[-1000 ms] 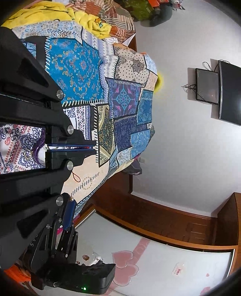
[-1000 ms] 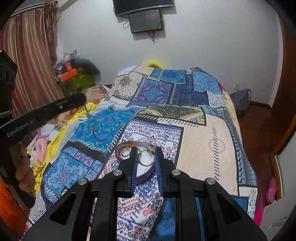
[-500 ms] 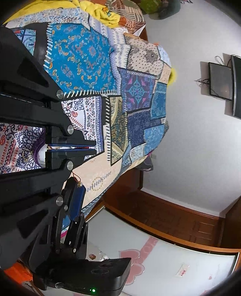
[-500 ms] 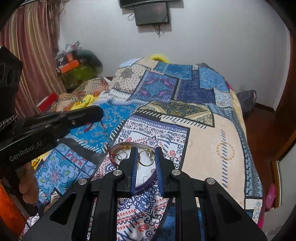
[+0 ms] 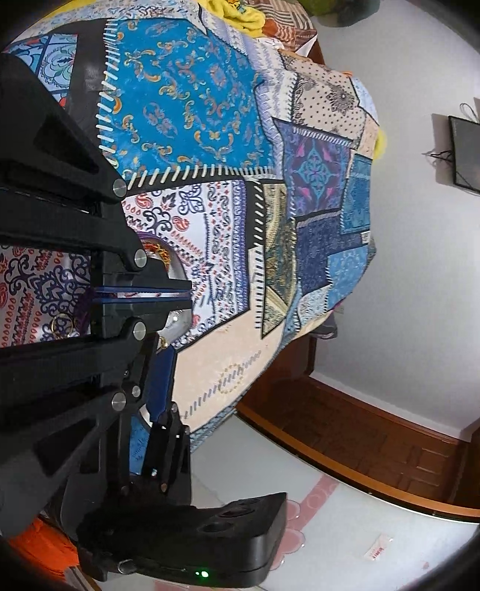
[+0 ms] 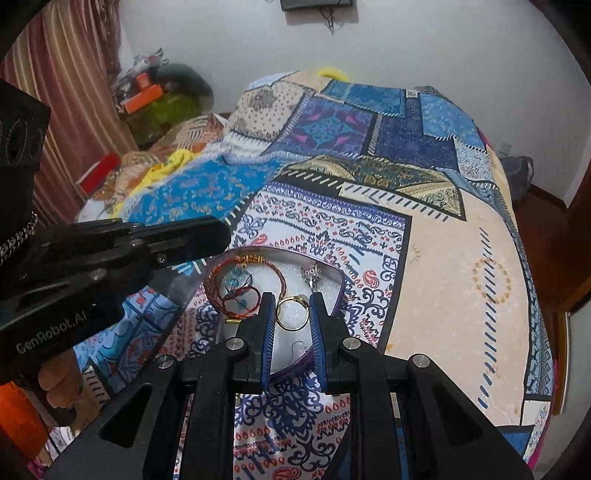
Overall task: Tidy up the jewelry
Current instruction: 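Carry the ring over the purple tin and open the right gripper, then move the right tool back toward the gold ring beside the tin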
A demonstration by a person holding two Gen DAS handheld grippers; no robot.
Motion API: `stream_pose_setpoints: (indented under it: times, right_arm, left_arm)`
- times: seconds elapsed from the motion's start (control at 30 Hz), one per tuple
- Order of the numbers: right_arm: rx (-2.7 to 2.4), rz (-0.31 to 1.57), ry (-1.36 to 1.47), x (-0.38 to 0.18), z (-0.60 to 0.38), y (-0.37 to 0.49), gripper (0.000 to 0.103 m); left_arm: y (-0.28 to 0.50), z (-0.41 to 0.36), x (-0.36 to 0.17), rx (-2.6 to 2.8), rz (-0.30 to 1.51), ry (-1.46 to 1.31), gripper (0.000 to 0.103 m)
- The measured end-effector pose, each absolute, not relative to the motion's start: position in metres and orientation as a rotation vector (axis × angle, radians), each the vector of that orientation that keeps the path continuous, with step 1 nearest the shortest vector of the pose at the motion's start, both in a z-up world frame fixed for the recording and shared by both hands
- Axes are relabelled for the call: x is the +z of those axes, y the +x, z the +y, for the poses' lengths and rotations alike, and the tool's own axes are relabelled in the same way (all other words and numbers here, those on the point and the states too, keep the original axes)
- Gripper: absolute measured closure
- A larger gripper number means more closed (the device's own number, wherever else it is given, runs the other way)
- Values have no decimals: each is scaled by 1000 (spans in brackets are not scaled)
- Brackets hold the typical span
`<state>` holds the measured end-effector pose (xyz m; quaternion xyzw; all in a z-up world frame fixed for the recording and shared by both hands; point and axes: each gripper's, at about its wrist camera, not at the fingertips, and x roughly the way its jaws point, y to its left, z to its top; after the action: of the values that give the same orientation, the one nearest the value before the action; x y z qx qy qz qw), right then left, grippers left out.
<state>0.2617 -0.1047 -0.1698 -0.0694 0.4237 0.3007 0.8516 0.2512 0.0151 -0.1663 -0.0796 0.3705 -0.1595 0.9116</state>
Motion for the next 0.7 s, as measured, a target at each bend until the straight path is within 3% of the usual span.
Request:
stream_pose_setpoints:
  times: [0.53,0.7]
  right_arm:
    - [648,928,-164,-174,-101,264,86]
    - [637,920,-169,-170,-100,261,75]
  left_arm:
    - [253,20,-173,-282,789,-163,102]
    - [249,23,-166,-260,783,-160,101]
